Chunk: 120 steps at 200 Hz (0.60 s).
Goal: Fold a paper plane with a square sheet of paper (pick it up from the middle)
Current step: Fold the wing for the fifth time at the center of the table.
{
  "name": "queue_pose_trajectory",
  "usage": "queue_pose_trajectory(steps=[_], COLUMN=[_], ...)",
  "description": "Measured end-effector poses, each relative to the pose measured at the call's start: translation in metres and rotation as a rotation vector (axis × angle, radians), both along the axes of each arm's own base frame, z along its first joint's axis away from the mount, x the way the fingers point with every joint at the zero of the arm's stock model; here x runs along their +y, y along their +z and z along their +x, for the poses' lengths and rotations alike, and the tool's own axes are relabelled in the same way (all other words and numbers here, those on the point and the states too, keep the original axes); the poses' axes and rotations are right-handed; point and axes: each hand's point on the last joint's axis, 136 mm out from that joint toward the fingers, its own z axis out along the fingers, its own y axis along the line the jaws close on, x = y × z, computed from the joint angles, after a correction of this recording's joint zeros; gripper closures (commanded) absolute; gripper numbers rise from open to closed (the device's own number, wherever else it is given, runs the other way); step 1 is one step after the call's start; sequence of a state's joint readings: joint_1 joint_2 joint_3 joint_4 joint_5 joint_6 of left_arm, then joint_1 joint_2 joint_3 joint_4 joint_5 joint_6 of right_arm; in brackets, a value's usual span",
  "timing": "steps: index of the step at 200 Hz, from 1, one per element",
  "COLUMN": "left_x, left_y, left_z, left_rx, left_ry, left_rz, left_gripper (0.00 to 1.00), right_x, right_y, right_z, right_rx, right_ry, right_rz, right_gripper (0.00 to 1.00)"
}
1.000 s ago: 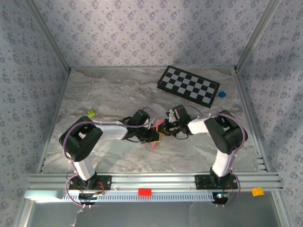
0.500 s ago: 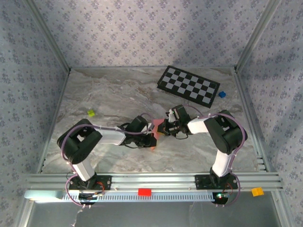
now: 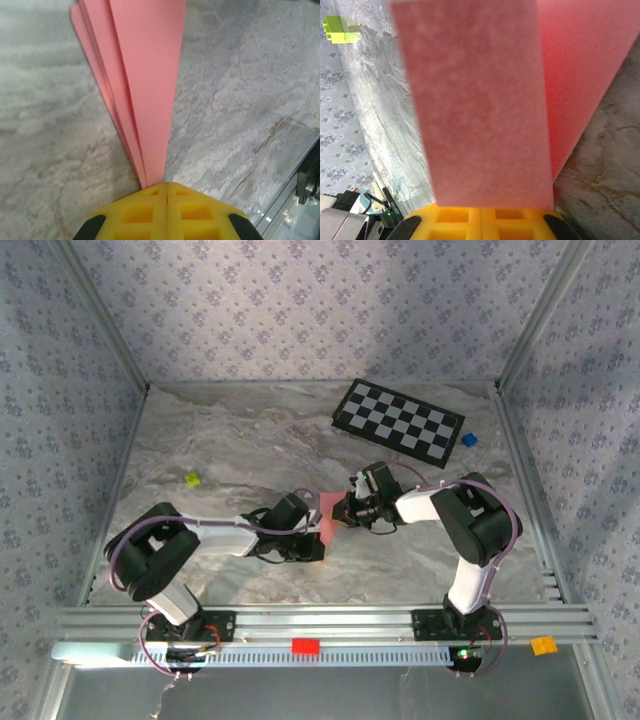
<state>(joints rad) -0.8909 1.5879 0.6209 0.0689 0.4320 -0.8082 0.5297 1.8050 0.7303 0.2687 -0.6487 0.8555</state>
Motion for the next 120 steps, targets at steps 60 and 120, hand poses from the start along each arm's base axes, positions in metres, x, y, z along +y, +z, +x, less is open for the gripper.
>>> queue_pose_trajectory(steps=[60,120], left_x=[0.023,-0.001], left_y=[0.015,0.061], left_z=[-0.023,0.033], left_rx=[0.017,-0.073], left_ry=[-0.012,0.089], left_rz=[0.047,-0.071], left_gripper=[0.99,0.99], right_x=[0.0,0.0], right_y=[0.0,0.0], right_z=[0.0,0.0], right_rx=[0.0,0.003], right_ry=[0.0,-0.003], right_rz=[0.0,0.001], right_gripper=[0.93,0.93])
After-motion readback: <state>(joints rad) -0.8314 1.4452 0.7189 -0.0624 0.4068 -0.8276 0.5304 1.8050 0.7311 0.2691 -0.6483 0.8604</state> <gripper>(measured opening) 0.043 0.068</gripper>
